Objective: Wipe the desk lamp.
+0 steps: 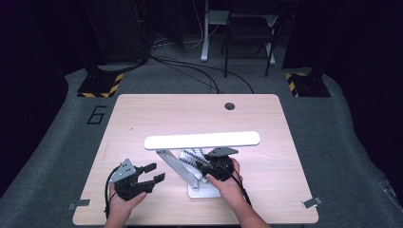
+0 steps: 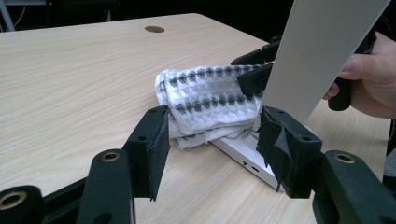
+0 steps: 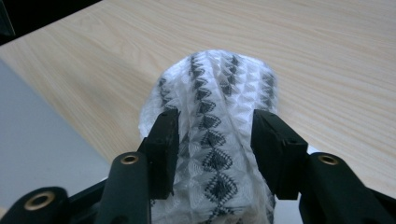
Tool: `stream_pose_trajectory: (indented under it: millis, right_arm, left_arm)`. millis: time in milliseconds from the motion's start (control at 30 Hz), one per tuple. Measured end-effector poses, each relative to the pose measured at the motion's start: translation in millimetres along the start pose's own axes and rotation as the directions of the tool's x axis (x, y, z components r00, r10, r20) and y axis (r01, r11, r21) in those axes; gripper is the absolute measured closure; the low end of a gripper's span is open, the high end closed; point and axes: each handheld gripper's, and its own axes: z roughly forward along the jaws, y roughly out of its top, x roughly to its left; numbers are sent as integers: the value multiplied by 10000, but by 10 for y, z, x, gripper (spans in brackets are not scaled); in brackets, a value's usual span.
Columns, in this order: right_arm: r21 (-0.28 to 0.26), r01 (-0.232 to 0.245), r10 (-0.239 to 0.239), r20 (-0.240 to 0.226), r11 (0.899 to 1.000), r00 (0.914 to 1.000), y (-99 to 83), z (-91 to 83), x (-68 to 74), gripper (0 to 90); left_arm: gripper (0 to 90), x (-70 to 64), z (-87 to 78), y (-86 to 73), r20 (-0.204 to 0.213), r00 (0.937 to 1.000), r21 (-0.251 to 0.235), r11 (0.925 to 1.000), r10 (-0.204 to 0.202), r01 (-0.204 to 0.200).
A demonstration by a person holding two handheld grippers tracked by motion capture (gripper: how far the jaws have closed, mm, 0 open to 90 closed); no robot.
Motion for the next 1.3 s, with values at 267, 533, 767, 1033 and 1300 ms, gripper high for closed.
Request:
stream_pose_trajectory:
  millis: [267, 533, 767, 1033, 1300]
  right_arm:
    - [190, 364, -365, 65, 9992, 9993, -36, -5, -12, 778]
    - [-129, 594, -596, -126, 9981, 9981, 143, 25, 19, 801]
    - [-365, 916, -937, -605, 9951, 9938, 299, 120, 143, 801]
    - [284, 988, -972, -540, 9947, 9938, 206, 248, 104, 772]
    - [281, 865, -854, -373, 9959, 9956, 199, 189, 89, 622]
  left_arm:
    - [435, 0, 7, -2, -40, 10000, -10, 10000, -9, 9]
    - [435, 21, -6, -1, -79, 10000, -19, 10000, 10, -10]
    - [435, 28, -18, -1, -74, 9999, -87, 9999, -87, 86]
    - [435, 52, -29, -4, -225, 9996, -209, 9997, -148, 144]
    - [435, 49, 5, -16, -204, 9997, -81, 9999, -115, 114]
